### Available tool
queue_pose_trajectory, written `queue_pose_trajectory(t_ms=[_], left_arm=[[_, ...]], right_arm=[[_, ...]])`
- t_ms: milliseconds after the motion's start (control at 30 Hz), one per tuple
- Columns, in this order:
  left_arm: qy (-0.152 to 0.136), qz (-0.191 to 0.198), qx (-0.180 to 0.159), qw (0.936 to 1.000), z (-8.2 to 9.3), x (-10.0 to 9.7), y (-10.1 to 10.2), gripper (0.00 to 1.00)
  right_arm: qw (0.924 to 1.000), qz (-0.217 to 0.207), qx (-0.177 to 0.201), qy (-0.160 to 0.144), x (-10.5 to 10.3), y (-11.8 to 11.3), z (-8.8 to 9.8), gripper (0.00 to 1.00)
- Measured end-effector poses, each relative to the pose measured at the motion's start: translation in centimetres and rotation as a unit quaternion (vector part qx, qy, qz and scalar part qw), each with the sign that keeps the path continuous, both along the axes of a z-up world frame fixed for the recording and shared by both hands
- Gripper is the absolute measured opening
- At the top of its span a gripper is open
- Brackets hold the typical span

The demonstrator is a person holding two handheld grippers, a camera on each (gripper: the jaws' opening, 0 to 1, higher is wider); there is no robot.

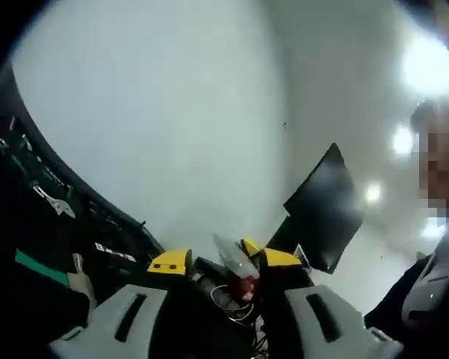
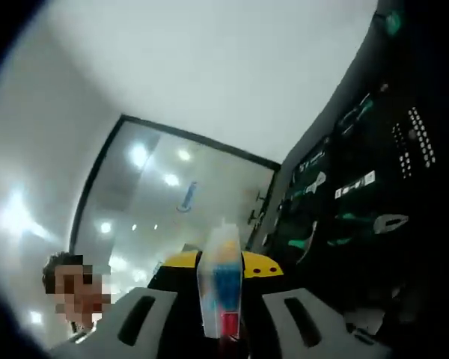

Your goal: Pick up the tools and put them into their designated positions in the toolbox.

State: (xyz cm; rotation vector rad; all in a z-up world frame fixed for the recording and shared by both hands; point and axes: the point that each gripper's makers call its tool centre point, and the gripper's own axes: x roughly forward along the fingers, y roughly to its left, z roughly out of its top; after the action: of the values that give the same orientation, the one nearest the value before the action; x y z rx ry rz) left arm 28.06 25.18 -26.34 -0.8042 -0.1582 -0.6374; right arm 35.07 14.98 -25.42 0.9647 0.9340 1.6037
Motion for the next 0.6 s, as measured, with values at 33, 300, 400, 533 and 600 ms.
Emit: queue_pose_trajectory(t_ms=[33, 300, 400, 533, 600], left_arm=[[0.007, -0.010, -0.010, 0.9999, 0.1, 0.1, -0.2, 0.39], [0.030, -0.092, -0.032, 0.9948, -0.1, -0.9, -4.0, 0.43], [0.040, -0.114, -0.027, 0.9923, -0.3, -1.1, -4.8, 0.42], [0.063, -0.146, 0.031, 0.9868, -2.1, -1.7, -7.0, 0.28], [0.067, -0.152, 0.028, 0.9857, -2.4, -1.9, -7.4, 0.27]], right_arm=[[0.9999, 0.011, 0.001, -0.005, -1.8, 0.6, 0.0, 0.17], [0.9933, 0.099, -0.027, -0.053, -7.4, 2.2, -1.3, 0.17], [0.9908, 0.112, -0.037, -0.066, -8.4, 2.6, -1.7, 0.17], [0.9870, 0.125, -0.061, -0.081, -9.0, 2.9, -2.8, 0.17], [0.9877, 0.121, -0.059, -0.079, -8.8, 3.0, -2.7, 0.17]])
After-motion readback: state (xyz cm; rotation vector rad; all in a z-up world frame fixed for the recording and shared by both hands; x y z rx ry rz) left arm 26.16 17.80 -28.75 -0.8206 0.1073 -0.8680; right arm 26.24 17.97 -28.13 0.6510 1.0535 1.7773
